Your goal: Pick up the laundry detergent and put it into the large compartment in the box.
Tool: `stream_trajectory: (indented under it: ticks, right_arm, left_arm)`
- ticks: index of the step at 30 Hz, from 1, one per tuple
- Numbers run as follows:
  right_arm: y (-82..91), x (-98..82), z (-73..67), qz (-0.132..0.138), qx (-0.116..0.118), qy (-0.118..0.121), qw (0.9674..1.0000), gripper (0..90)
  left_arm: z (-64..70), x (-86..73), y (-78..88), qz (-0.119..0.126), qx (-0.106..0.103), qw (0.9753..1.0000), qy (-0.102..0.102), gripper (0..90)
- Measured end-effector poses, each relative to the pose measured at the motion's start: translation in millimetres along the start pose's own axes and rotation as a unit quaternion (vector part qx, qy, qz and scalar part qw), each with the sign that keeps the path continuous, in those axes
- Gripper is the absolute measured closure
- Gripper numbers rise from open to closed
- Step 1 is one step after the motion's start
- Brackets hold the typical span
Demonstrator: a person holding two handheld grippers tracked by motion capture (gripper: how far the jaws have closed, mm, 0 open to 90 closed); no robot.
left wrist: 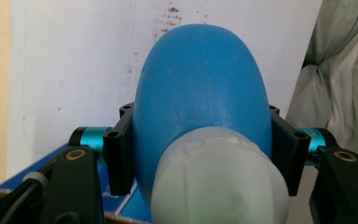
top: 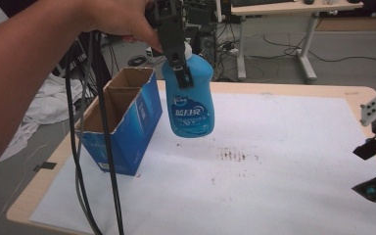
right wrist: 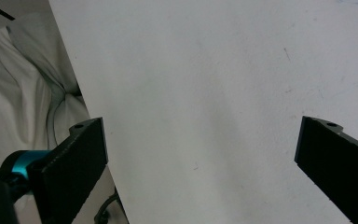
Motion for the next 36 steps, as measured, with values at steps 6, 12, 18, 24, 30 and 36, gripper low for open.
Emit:
stream_trajectory:
  ticks: [6, 12, 18, 24, 30, 36]
  right_arm:
    - [0.2, 1.8, 0.6, 0.002, -0.001, 0.001, 1.0, 1.5]
    - [1.2, 3.3, 0.5, 0.001, -0.001, 0.001, 1.0, 1.5]
    - [1.0, 3.3, 0.6, 0.0, -0.001, 0.003, 1.0, 1.5]
    - [2.6, 3.5, 1.1, 0.001, -0.001, 0.001, 1.0, 1.5]
    - [3.7, 4.7, 1.1, 0.001, -0.001, 0.0, 1.0, 1.5]
    - [4.0, 5.6, 0.5, 0.0, -0.001, 0.001, 1.0, 1.5]
  left_arm:
    - [-5.3, -21.8, 17.2, 0.0, 0.01, 0.9994, 0.032, 37.7]
    - [-10.2, -44.5, 33.4, 0.002, 0.014, 0.9978, 0.065, 37.7]
    - [-16.9, -69.0, 48.3, 0.01, 0.023, 0.9949, 0.098, 37.7]
    - [-19.9, -91.5, 62.3, 0.023, 0.027, 0.991, 0.129, 37.7]
    - [-21.8, -111.5, 68.9, 0.022, 0.033, 0.9884, 0.147, 37.8]
    - [-25.8, -132.9, 71.5, 0.024, 0.039, 0.9843, 0.17, 37.8]
Point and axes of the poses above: each handheld gripper's, and its own axes: y roughly backward along the jaws, x roughly out of its top, z roughly to its right, the point moved 4 cm from there along -y, roughly forward along the jaws, and after that the axes turned 5 degrees about -z, right-handed, at the moved point
